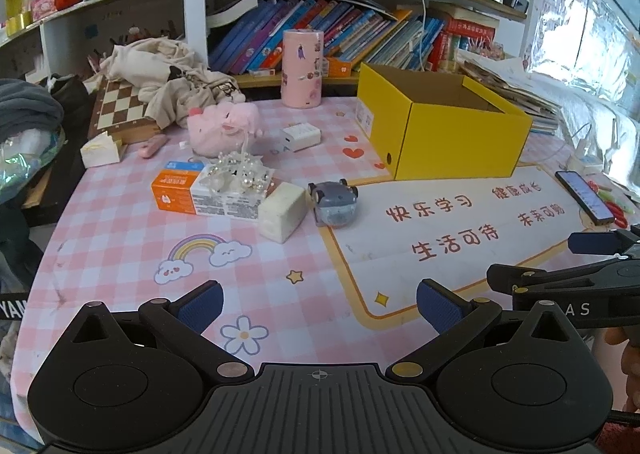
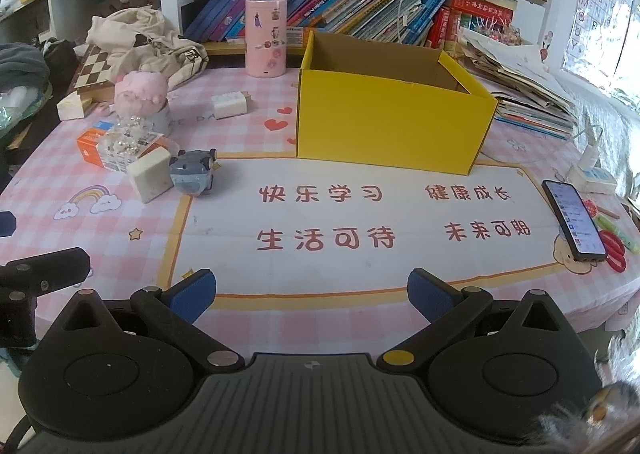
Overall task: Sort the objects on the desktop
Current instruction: 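Move both tools toward the grey toy car and white sponge block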
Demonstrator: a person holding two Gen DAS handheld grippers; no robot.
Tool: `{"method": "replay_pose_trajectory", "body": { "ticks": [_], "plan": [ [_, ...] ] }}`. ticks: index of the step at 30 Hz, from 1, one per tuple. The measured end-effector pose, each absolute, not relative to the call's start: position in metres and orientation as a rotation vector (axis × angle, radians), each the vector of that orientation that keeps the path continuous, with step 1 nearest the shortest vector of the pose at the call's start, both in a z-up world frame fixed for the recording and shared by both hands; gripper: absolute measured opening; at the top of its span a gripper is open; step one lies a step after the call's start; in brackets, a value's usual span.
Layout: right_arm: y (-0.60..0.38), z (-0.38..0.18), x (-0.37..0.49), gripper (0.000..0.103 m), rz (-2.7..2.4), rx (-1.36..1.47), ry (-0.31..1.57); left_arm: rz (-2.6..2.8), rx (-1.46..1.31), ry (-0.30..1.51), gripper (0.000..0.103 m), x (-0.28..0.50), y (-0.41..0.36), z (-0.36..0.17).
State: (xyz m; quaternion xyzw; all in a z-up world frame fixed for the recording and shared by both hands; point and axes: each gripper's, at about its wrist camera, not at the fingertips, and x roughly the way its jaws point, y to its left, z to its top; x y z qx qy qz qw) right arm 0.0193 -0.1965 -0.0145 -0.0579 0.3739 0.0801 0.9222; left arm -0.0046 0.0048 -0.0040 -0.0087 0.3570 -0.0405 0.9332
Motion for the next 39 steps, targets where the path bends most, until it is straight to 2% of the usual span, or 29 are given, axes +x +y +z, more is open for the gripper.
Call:
{"method": "replay_pose_trajectory", "body": {
  "ticks": [19,39],
  "plan": [
    [-0.188,-0.014,0.024,0.103,0.177,-0.131,0.776,-0.132,0.027,0.670,0.103,-0.006,0.003,-0.001],
    [-0.184,-0.014,0.053,0.103,0.287,-0.212,0.774,-0.094,-0.077,0.677,0.103,0.014,0.005,-0.002]
  ]
}}
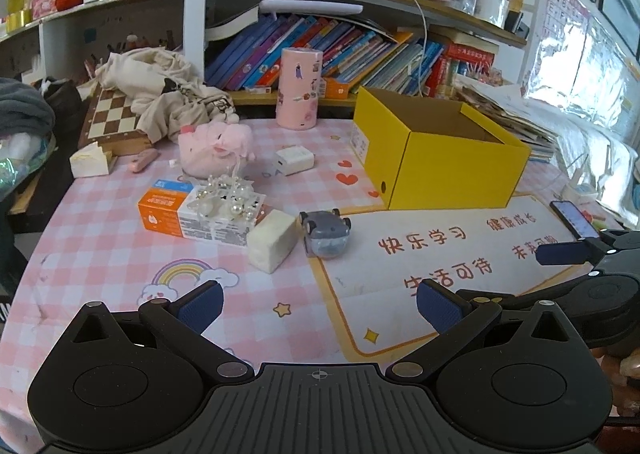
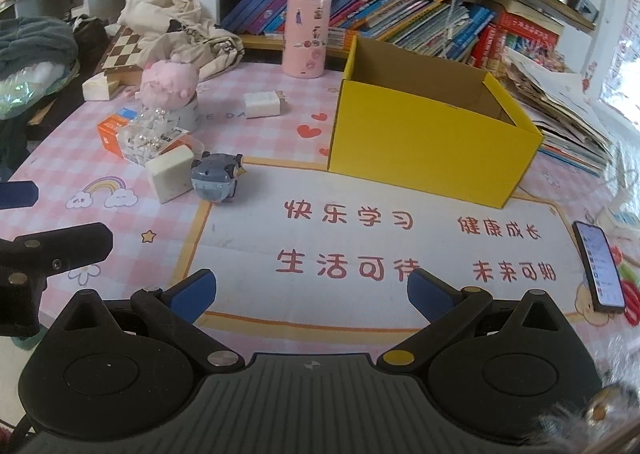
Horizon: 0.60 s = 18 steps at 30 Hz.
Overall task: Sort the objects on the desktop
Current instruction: 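Move both tools toward the grey toy car and white sponge block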
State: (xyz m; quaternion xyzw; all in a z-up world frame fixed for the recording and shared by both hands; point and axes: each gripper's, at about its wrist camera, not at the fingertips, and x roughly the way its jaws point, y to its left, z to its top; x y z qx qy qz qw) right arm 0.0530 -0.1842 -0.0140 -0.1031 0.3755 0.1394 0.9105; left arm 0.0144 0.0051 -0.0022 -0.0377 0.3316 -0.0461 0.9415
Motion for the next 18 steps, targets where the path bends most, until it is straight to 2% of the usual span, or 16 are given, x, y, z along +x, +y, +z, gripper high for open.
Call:
{"method": "replay_pose_trajectory", "body": {
  "ticks": [18],
  "plan": [
    [-0.224,-0.006,0.128,0.101,0.506,-0.255,0.752,0.116,-0.116,0.701,0.103,0.057,-0.044,0.001]
  ]
}}
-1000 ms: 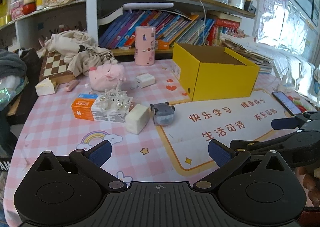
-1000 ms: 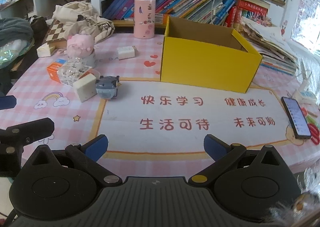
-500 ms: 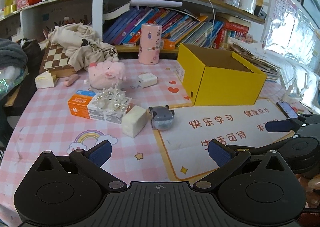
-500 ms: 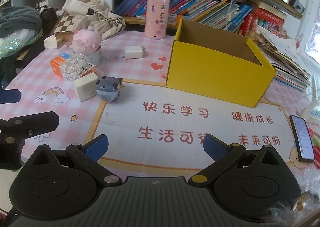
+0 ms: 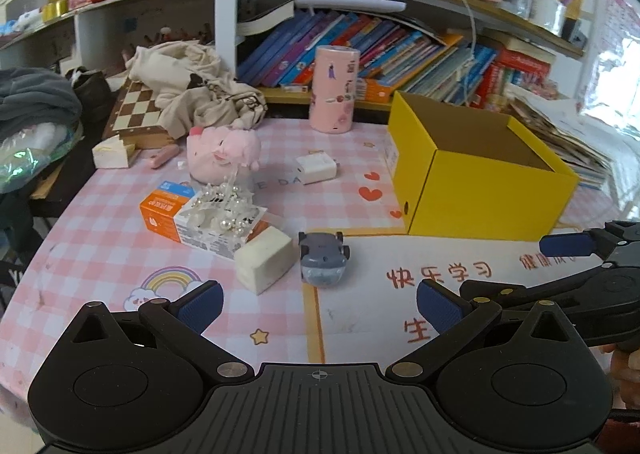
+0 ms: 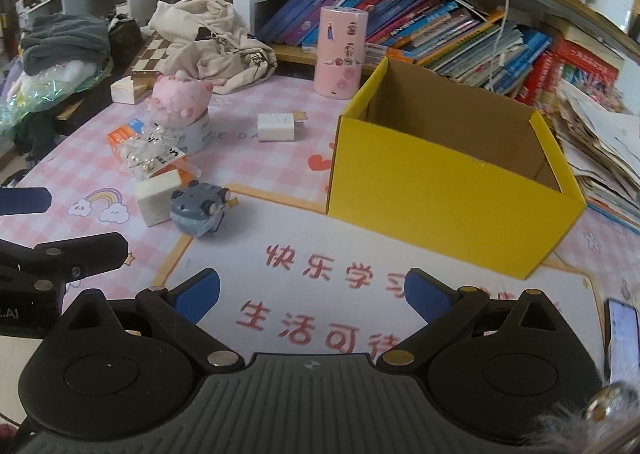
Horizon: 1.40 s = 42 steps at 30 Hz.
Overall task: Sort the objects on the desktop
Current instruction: 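Move both tools toward the grey toy car and white sponge block, then close the right gripper on the grey toy car and lift it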
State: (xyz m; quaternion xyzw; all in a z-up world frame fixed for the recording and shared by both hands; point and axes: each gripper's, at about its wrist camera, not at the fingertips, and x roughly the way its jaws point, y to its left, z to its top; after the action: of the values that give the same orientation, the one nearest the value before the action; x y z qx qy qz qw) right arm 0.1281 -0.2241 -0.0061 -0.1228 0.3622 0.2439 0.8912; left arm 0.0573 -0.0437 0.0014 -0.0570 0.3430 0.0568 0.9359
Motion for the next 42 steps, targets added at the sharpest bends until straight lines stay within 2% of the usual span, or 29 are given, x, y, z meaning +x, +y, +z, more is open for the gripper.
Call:
{"method": "replay_pose_trajectory", "body": {
  "ticks": [15,30,39,42],
  "plan": [
    [-0.239,-0.026,0.167,0.101,0.667,-0.251,0.831,0.224,-0.148,0.815,0.103,0.071,-0.070,-0.011],
    [-0.186,-0.024,0.171,0.100,0.666,-0.263,0.823,0.206,-0.159,0.779,0.103,0.088,-0.005,-0.007],
    [-0.130,-0.036,0.167,0.082,0.707,-0.269,0.871,0.167,-0.134,0.815,0.103,0.095,0.042,-0.015],
    [-0.114,-0.041,0.168,0.081,0.703,-0.270,0.893,0.154,-0.138,0.815,0.103,0.096,0.058,-0.016]
  ]
}}
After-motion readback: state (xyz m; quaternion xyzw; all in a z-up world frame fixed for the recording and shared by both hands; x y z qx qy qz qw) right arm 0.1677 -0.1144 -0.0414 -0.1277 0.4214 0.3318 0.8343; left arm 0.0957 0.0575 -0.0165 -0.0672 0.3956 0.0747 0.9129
